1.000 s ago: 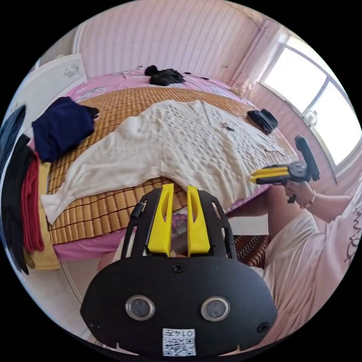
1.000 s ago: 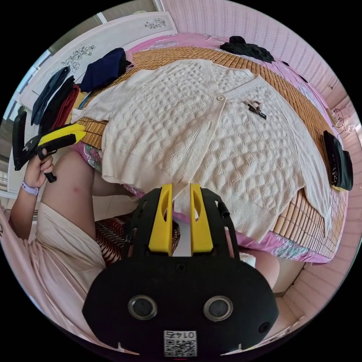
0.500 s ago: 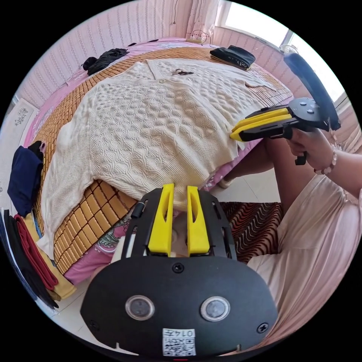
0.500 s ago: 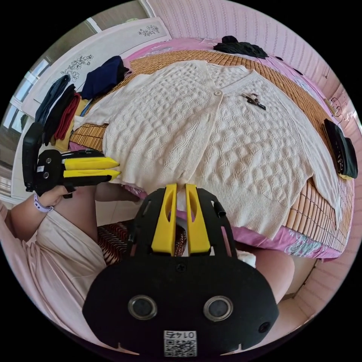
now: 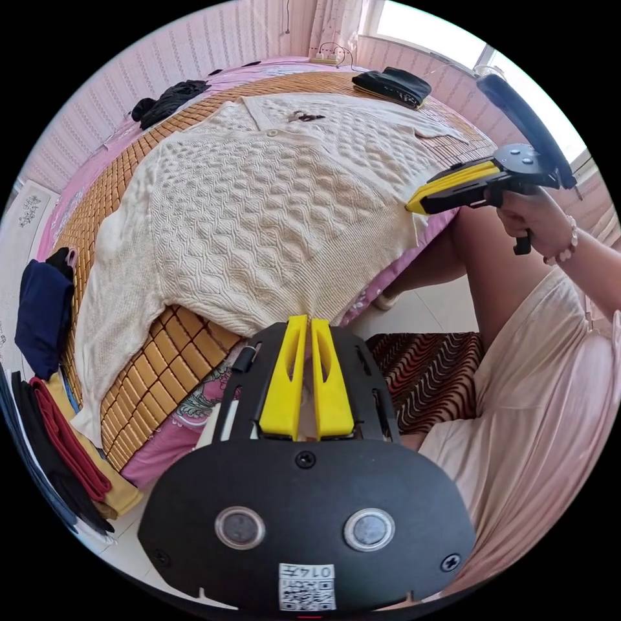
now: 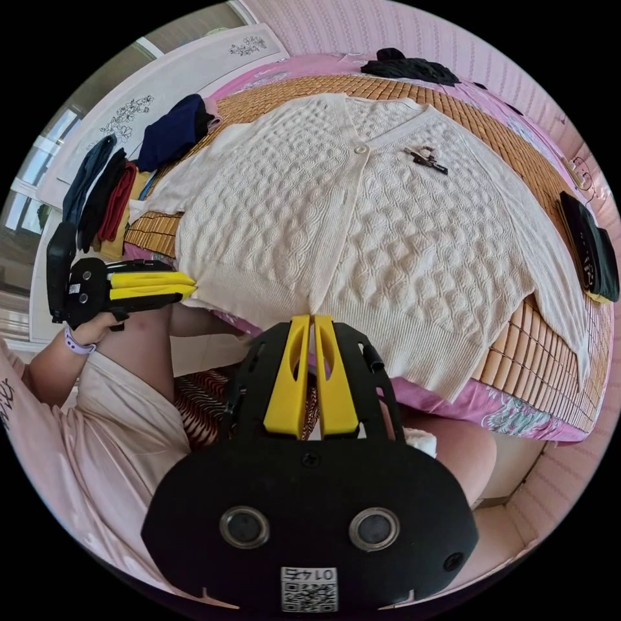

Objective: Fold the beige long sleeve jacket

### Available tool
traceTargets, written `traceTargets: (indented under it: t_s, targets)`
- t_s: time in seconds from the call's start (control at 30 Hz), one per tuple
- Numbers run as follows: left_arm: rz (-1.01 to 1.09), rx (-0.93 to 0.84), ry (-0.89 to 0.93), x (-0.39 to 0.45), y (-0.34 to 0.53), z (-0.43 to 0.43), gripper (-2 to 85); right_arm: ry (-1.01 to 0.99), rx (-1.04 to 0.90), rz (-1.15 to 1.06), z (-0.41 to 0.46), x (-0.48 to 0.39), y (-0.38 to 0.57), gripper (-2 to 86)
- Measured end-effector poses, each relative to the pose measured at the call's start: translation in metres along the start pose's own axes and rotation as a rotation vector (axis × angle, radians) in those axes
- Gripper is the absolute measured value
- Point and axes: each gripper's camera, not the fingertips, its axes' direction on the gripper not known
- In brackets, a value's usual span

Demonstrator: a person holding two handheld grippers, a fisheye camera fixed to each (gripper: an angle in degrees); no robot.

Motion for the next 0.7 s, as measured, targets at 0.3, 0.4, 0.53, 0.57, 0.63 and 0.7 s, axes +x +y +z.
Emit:
traceTargets:
  t_s: [0.3,0.4,0.53,0.57,0.63,0.7]
  targets:
    - [-0.061,0.038,0.080,-0.028,0.013,-0.016,6.4,0.031,0.041,-0.037,-0.014,-0.008,-0.018,8.9]
    - [-0.084,0.086,0.064,-0.040,0.014,-0.027,5.9,-0.018,0.092,-0.068,-0.017,-0.011,-0.031,7.4]
    - [-0.098,0.061,0.040,-0.046,0.010,-0.011,5.3,0.007,0.017,-0.105,0.010,-0.027,-0.044,5.3]
    - [-0.097,0.042,0.033,-0.047,0.010,-0.006,5.3,0.048,-0.010,-0.124,0.020,-0.033,-0.045,4.4]
    - [-0.098,0.072,0.009,-0.049,0.018,-0.003,5.2,0.076,0.032,-0.159,0.021,-0.041,-0.042,3.1]
    - [-0.106,0.076,0.021,-0.052,0.022,-0.004,5.1,0.069,0.027,-0.152,0.022,-0.044,-0.044,0.9]
